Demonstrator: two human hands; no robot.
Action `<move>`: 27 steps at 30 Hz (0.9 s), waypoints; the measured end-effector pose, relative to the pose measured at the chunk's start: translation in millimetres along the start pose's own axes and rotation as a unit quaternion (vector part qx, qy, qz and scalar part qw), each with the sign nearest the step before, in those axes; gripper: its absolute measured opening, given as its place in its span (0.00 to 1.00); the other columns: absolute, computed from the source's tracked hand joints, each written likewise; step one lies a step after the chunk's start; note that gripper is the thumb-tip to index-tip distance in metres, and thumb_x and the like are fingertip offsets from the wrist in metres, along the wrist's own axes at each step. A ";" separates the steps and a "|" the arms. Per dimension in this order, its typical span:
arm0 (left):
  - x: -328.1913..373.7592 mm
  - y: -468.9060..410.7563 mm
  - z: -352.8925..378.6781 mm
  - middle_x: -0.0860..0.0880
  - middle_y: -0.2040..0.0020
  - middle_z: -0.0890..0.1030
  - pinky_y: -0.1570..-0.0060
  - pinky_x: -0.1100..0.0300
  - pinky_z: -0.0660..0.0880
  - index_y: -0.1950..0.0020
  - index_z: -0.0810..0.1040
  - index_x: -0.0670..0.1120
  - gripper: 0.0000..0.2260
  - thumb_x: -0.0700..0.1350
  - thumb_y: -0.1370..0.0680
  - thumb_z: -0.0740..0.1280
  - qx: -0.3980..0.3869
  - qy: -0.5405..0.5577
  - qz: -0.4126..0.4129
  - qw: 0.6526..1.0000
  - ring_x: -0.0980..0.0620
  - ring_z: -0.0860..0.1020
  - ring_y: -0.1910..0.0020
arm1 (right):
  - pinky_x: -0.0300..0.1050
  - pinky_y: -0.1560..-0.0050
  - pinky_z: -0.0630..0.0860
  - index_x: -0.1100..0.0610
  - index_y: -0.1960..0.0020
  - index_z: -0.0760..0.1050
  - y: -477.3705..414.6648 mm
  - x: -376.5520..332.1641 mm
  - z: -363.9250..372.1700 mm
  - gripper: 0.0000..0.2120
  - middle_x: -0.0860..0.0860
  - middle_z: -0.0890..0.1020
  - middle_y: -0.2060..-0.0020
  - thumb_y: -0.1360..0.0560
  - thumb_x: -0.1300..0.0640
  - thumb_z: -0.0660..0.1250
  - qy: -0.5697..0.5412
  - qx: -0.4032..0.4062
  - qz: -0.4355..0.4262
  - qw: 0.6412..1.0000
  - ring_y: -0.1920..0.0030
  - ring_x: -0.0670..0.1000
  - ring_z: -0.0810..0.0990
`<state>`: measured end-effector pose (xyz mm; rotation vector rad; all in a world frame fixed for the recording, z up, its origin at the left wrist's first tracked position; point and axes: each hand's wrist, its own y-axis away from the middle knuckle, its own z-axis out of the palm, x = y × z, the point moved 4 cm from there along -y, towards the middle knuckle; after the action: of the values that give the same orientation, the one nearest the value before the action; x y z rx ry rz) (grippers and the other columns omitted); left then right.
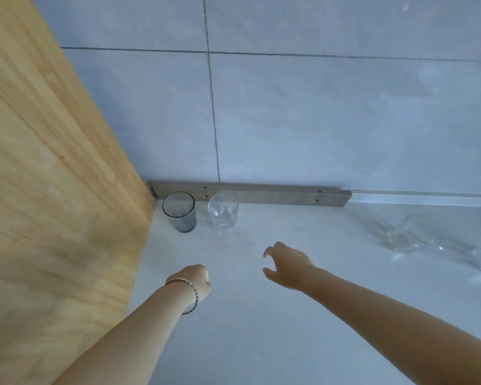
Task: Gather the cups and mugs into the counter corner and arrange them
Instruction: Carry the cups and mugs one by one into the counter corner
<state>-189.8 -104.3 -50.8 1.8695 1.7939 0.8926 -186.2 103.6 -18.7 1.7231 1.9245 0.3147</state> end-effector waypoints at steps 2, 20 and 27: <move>34.7 2.0 4.2 0.48 0.59 0.68 0.63 0.60 0.63 0.60 0.67 0.47 0.06 0.39 0.24 0.56 0.002 -0.011 0.023 1.000 0.49 0.67 0.61 | 0.46 0.37 0.70 0.52 0.32 0.67 28.3 45.0 7.4 0.19 0.52 0.72 0.35 0.21 0.49 0.59 0.013 -0.028 0.010 0.999 0.36 0.53 0.74; 261.2 32.2 69.7 0.48 0.41 0.78 0.48 0.61 0.70 0.44 0.77 0.45 0.12 0.40 0.22 0.56 -0.005 0.011 0.056 0.998 0.51 0.72 0.52 | 0.51 0.35 0.67 0.52 0.26 0.56 66.8 329.2 -78.3 0.38 0.55 0.62 0.29 0.29 0.53 0.71 -0.039 0.108 0.207 0.972 0.30 0.57 0.65; 228.7 29.8 68.6 0.50 0.49 0.76 0.49 0.61 0.70 0.54 0.73 0.50 0.07 0.42 0.22 0.56 -0.001 0.023 0.001 1.000 0.51 0.72 0.52 | 0.52 0.43 0.74 0.50 0.25 0.53 37.3 334.1 -59.4 0.41 0.57 0.61 0.31 0.32 0.64 0.71 -0.120 0.086 0.170 0.974 0.37 0.63 0.73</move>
<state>-127.3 127.9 -40.7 1.8644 1.8169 0.9456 -200.5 444.6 -27.6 2.1009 1.5193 0.0568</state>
